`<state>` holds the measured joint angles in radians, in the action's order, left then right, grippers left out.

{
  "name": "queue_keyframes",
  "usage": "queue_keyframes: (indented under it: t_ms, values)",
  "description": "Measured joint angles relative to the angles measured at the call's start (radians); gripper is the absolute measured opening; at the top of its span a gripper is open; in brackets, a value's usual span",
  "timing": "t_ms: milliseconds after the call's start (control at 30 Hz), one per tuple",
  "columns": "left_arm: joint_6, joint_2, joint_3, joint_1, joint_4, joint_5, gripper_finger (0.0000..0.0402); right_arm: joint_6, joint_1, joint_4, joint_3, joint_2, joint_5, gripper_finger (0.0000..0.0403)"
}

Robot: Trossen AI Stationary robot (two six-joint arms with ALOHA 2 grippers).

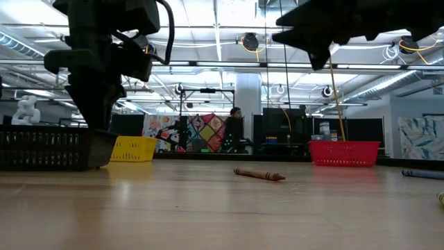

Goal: Sort crayons
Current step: Put the green crayon into the red bin

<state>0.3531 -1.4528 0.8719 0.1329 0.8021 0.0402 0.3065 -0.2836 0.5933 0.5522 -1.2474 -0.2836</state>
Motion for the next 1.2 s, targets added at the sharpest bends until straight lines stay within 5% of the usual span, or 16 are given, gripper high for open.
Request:
queue_keyframes:
  t_ms: [233,733,1067,1200]
  values:
    - [0.005,0.0,0.0,0.019,0.0,-0.001,0.0063,0.165,-0.031,-0.289,0.0,0.095,-0.085,0.0126]
    - [0.008,0.001,0.0,0.026,-0.049,-0.006,0.0064,0.603,-0.134,-0.839,0.0,0.233,-0.074,0.0126]
    - [0.008,0.001,0.0,0.026,-0.067,-0.009,0.0064,0.823,-0.167,-0.873,0.0,0.239,0.229,0.0126]
    - [0.008,0.001,0.0,0.026,-0.062,-0.009,0.0064,0.863,-0.184,-0.854,0.0,0.239,0.275,0.0126]
